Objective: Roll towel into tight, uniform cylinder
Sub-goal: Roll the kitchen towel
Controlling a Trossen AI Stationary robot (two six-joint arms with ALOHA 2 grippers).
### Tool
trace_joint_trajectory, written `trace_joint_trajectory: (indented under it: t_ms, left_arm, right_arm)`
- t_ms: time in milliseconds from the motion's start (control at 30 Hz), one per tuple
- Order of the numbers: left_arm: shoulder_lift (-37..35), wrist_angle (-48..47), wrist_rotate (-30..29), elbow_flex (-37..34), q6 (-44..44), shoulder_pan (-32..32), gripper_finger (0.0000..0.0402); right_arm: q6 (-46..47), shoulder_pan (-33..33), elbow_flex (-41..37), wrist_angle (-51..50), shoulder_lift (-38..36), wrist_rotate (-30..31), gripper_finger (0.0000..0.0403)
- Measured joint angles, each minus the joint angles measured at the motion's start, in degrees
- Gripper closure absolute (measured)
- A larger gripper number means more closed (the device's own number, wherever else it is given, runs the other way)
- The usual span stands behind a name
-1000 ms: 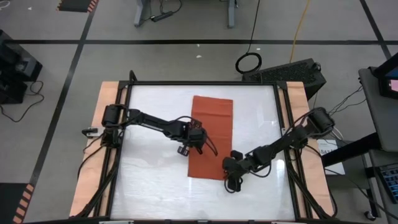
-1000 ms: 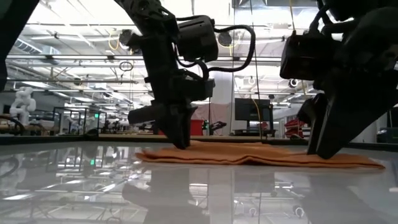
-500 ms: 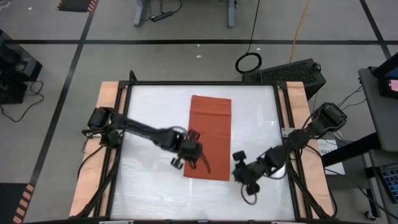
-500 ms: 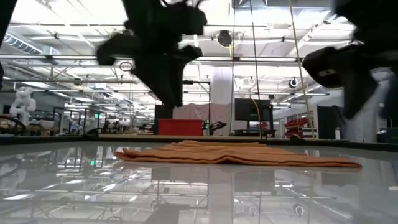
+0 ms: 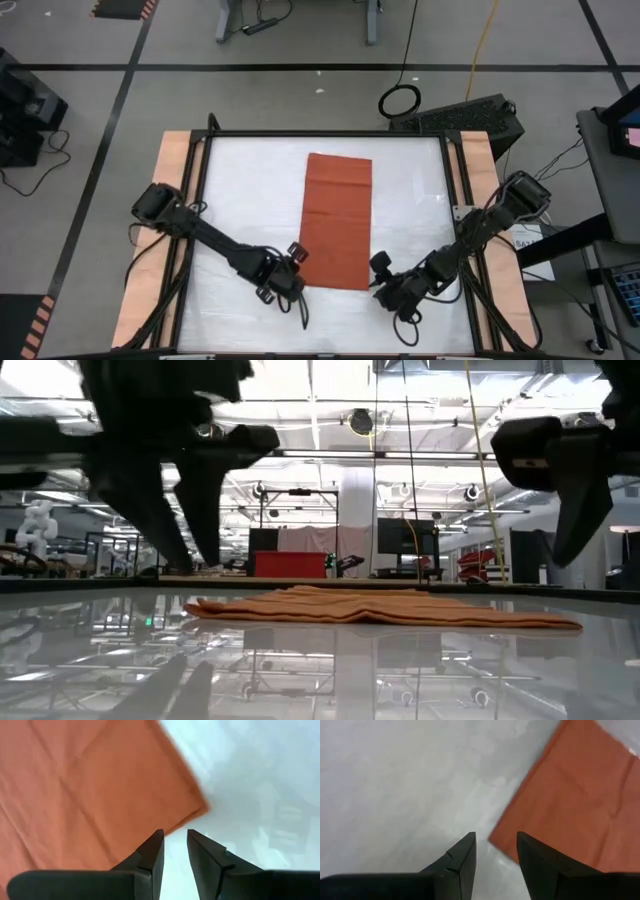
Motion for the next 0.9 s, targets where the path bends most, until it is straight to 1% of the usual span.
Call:
trace_joint_trajectory:
  t_ms: [133, 367, 467, 567, 767, 833, 900]
  left_arm:
    - [0.0, 0.74, 0.0, 0.0, -1.59, -1.05, 0.0308]
    - [0.0, 2.75, -0.09, 0.0, -3.29, -2.22, 0.0308]
    - [0.0, 2.72, -0.33, 0.0, -3.32, -2.52, 0.0308]
    - [0.0, 2.13, -0.31, 0.0, -3.91, -2.85, 0.0308]
    - [0.0, 1.98, -0.34, 0.0, -4.89, -4.2, 0.0304]
    - [0.0, 2.2, -1.18, 0.0, -6.25, -4.25, 0.0291]
    - [0.0, 2.51, -2.66, 0.0, -7.88, -4.37, 0.0267]
  right_arm:
    - [-0.16, 0.0, 0.0, 1.45, 0.0, 1.01, 0.0258]
    - [3.51, 0.16, 0.0, 0.69, 0.0, 1.15, 0.0216]
    - [4.54, 0.76, 0.0, 0.66, 0.0, 1.67, 0.0205]
    - [5.84, 1.8, 0.0, 0.69, 0.0, 3.09, 0.0205]
    - [8.77, 4.21, 0.0, 0.76, 0.0, 7.66, 0.0216]
    - [9.49, 4.87, 0.0, 0.8, 0.0, 8.52, 0.0221]
    - [10.25, 5.31, 0.0, 0.84, 0.0, 8.88, 0.0225]
